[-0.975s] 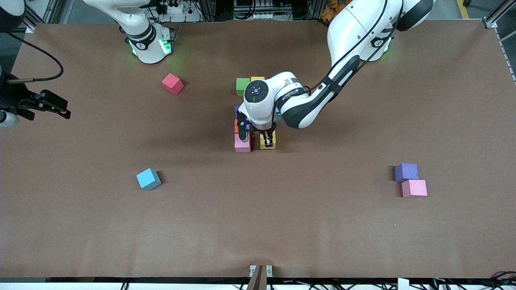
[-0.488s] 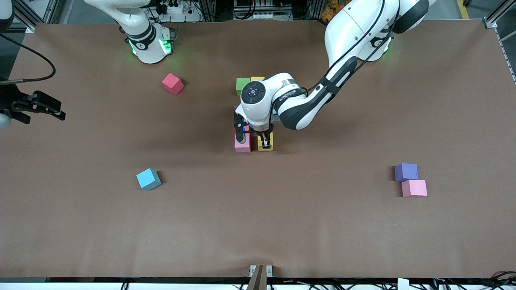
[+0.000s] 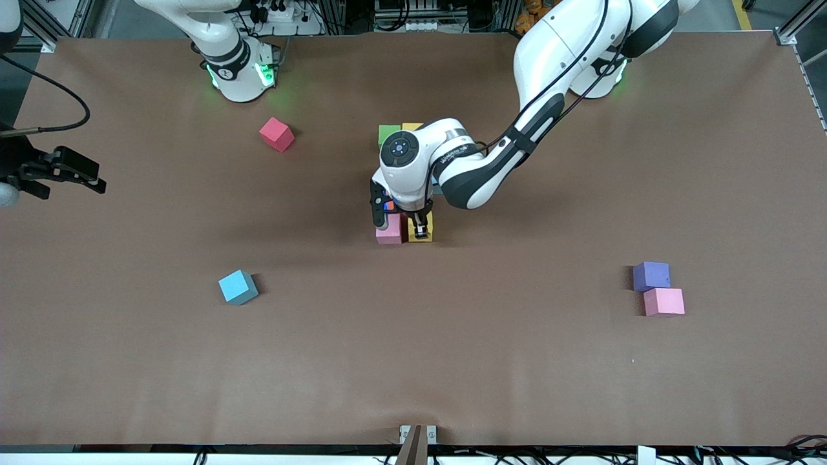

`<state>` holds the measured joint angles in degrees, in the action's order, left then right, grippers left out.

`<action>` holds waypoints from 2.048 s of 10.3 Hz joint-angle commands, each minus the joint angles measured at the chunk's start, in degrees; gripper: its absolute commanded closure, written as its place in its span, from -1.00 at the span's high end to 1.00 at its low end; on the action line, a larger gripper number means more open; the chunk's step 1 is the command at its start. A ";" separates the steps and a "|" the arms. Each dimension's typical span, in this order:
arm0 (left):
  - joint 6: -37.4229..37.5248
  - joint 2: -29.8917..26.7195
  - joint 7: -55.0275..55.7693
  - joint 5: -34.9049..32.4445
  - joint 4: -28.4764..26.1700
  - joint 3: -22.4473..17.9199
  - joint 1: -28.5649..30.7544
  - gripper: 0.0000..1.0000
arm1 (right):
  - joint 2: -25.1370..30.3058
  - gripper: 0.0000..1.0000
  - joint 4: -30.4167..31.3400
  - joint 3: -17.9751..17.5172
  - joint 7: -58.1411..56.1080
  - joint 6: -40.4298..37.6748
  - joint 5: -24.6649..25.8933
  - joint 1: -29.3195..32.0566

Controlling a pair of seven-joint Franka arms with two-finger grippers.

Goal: Form number 2 with 11 blocks
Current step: 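Lower the yellow cube beside the pink cube with the left gripper, then press the yellow cube against the pink cube with the left gripper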

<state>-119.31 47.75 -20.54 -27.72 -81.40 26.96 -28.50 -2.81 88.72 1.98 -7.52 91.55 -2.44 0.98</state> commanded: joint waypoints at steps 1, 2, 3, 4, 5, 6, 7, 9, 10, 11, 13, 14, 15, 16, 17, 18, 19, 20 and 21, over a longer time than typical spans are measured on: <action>1.28 1.55 -1.08 -0.40 3.17 -1.12 -1.64 -0.17 | -0.62 1.00 -1.36 -0.66 -1.00 -0.85 -0.99 1.04; 1.19 1.64 -1.08 -0.40 3.35 -1.29 -1.73 -0.18 | -0.53 1.00 -1.36 -0.66 -1.00 -0.85 -0.99 1.04; 1.19 1.99 -1.08 -0.40 3.78 -1.29 -1.82 -0.17 | -0.53 1.00 -1.36 -0.66 -1.00 -0.85 -0.99 1.04; 1.10 2.08 -1.08 -0.40 3.79 -1.29 -2.00 -0.17 | -0.44 1.00 -1.36 -0.66 -1.00 -0.94 -0.99 1.13; 1.10 2.08 -1.00 -0.40 3.79 -1.29 -2.17 -0.17 | -0.44 1.00 -1.36 -0.66 -1.00 -1.02 -0.99 1.04; 1.01 2.08 -1.00 -0.40 3.79 -1.29 -2.17 -0.17 | -0.44 1.00 -1.36 -0.66 -1.00 -1.11 -0.99 1.04; 0.93 2.26 -1.00 -0.40 3.88 -1.29 -2.17 -0.16 | -0.44 1.00 -1.36 -0.66 -1.00 -1.11 -0.99 1.04; 0.93 2.43 -1.00 -0.40 4.23 -1.29 -2.17 -0.15 | -0.44 1.00 -1.36 -0.66 -1.00 -1.11 -0.99 1.04; 0.93 2.43 -1.00 -0.40 4.23 -1.29 -2.17 -0.14 | -0.44 1.00 -1.36 -0.66 -1.00 -1.11 -0.99 1.04; 0.93 2.43 -1.00 -0.40 4.23 -1.29 -2.17 -0.14 | -0.44 1.00 -1.36 -0.66 -1.00 -1.11 -0.99 1.04; 0.84 2.52 -1.00 -0.40 4.32 -1.29 -2.17 -0.14 | -0.44 1.00 -1.36 -0.66 -1.00 -1.11 -0.99 1.04; 0.66 2.87 -1.00 -0.40 4.49 -1.29 -2.17 -0.14 | -0.44 1.00 -1.36 -0.66 -1.00 -1.11 -0.99 1.04; 0.66 3.05 -1.00 -0.40 4.67 -1.29 -2.26 -0.15 | -0.44 1.00 -1.36 -0.66 -1.00 -1.11 -0.99 1.04; 0.57 3.14 -1.00 -0.40 4.67 -1.29 -2.52 -0.15 | -0.44 1.00 -1.36 -0.66 -1.00 -1.11 -0.99 1.04; 0.57 3.22 -1.00 -0.40 4.67 -1.29 -2.61 -0.15 | -0.44 1.00 -1.36 -0.66 -1.00 -1.11 -0.99 1.04; 0.57 3.22 -0.91 -0.40 4.67 -1.29 -2.61 -0.15 | -0.44 1.00 -1.36 -0.66 -1.00 -1.11 -0.99 1.04; 0.57 3.22 -1.00 -0.40 4.67 -1.29 -2.87 -0.15 | -0.44 1.00 -1.36 -0.66 -1.00 -1.11 -0.99 1.04; 0.57 3.22 -0.91 -0.40 4.75 -1.29 -2.88 -0.15 | -0.44 1.00 -1.36 -0.66 -1.00 -1.11 -0.99 1.04; 0.57 3.40 -0.82 -0.40 4.93 -1.29 -2.96 -0.14 | -0.44 1.00 -1.36 -0.66 -1.00 -1.11 -0.99 1.04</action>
<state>-119.34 50.13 -20.54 -27.72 -78.48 26.10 -30.57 -2.81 88.72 1.98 -7.57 91.42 -2.52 0.98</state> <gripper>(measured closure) 0.471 0.000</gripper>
